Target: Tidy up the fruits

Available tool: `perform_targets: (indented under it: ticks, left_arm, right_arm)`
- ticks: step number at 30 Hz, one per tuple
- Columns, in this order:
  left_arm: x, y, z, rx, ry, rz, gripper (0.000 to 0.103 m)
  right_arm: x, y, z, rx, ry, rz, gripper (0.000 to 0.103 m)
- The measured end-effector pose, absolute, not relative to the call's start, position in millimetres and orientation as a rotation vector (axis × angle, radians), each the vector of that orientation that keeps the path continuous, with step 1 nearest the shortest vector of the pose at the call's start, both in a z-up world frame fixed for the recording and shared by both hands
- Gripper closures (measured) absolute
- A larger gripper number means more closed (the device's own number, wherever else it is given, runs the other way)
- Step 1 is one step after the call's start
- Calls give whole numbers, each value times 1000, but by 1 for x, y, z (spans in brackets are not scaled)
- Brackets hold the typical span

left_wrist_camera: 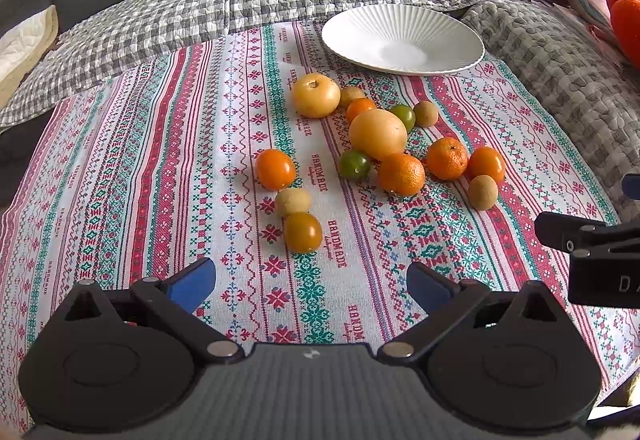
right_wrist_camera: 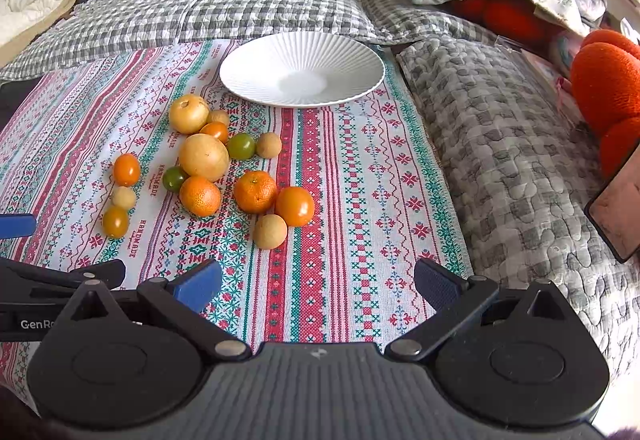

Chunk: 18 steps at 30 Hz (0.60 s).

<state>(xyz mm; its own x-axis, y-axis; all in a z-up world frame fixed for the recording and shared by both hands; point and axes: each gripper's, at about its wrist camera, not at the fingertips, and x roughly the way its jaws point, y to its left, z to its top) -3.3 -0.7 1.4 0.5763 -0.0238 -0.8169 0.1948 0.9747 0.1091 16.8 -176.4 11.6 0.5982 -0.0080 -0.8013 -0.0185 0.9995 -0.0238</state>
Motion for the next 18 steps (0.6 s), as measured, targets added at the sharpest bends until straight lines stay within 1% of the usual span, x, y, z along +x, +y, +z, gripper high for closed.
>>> perform_targets:
  ticks: [18]
  left_arm:
    - [-3,-1,1,185,956,-133,6]
  right_arm:
    - [17,-175,11,-27,927,4,0]
